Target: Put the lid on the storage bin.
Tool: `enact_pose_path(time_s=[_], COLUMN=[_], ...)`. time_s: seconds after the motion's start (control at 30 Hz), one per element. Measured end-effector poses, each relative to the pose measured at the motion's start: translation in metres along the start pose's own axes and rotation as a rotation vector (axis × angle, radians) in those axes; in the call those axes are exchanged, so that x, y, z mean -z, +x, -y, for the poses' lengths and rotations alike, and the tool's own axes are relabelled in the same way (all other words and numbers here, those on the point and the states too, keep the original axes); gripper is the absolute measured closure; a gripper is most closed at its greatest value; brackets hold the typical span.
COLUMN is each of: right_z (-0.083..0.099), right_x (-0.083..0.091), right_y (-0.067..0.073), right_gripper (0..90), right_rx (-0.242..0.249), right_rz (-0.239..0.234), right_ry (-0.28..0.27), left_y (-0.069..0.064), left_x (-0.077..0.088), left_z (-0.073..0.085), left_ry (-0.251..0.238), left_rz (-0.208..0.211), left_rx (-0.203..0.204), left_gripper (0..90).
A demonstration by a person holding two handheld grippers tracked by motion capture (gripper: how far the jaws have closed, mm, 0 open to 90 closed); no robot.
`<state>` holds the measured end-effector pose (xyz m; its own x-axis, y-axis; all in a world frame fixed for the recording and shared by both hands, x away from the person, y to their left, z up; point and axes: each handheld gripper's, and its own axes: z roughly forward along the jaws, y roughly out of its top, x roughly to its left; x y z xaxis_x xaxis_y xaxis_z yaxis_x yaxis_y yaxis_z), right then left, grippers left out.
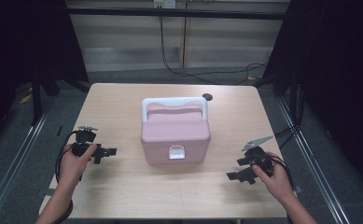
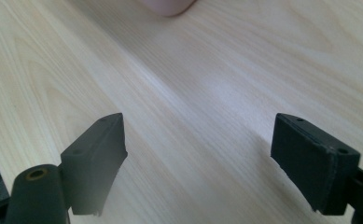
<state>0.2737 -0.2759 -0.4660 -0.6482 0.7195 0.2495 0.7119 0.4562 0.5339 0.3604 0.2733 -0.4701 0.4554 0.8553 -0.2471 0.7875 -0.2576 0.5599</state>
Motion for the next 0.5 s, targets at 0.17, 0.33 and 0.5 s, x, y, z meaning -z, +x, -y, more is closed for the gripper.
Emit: enact_pose_path(time_s=[0.17,0.33,0.5], right_z=[0.011,0.018,0.022], right_x=[-0.002,-0.005,-0.009], right_y=[-0.003,-0.006,-0.006], right_gripper=[18.0,18.3,17.8], right_rx=[-0.003,-0.011,0.001], right_rz=[0.009,0.010,0.019], right_ry=[-0.002,0.001,0.004], left_y=[0.002,0.004,0.006], left_x=[0.000,-0.003,-0.005], left_z=[0.008,0.016,0.023], left_ry=[-0.001,0.002,-0.005], left_rz=[-0.010,-0.014,-0.014], left_rx=[-0.015,-0.016,-0.029], left_gripper=[21.2,21.2,20.9])
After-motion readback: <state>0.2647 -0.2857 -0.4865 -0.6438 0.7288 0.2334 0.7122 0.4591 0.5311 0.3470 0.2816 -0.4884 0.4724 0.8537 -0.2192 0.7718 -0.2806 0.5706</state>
